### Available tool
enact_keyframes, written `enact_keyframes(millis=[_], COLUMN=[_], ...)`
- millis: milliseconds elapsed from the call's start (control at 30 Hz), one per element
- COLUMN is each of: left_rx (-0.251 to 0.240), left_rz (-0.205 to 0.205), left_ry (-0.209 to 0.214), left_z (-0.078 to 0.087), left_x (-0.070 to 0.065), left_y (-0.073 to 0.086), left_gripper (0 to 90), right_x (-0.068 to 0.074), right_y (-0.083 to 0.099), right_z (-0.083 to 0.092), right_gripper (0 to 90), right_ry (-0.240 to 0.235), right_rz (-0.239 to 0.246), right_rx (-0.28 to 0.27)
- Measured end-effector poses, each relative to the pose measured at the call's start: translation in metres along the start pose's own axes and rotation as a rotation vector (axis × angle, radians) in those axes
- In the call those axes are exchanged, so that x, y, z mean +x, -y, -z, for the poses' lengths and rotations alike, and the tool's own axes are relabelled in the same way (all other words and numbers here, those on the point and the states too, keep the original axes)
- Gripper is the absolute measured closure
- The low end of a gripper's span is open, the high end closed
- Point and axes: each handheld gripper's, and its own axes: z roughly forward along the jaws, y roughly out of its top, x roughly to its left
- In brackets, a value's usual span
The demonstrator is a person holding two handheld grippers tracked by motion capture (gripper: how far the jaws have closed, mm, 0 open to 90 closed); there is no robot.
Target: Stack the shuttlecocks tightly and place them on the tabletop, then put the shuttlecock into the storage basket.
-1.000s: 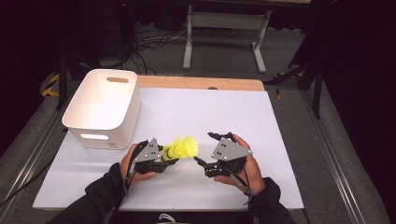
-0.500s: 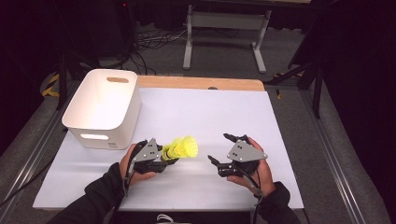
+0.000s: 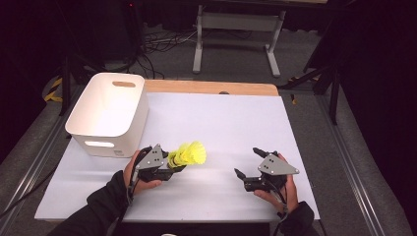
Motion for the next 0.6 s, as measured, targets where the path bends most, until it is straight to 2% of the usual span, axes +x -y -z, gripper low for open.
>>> enact_keyframes(millis=[133, 300, 600], left_rx=[-0.008, -0.017, -0.025], left_rz=[0.002, 0.0, -0.001], left_ry=[-0.01, -0.017, -0.038], left_z=[0.004, 0.007, 0.013], left_x=[0.0, 0.0, 0.001], left_y=[0.0, -0.001, -0.002], left_gripper=[55.8, 55.9, 55.8], right_x=[0.002, 0.004, 0.006], right_y=[0.004, 0.004, 0.004], right_z=[-0.004, -0.008, -0.009], right_gripper=[9.9, 10.0, 10.1], right_ry=[0.014, 0.019, 0.003], right_rz=[0.002, 0.016, 0.009], right_rx=[0.022, 0.01, 0.001])
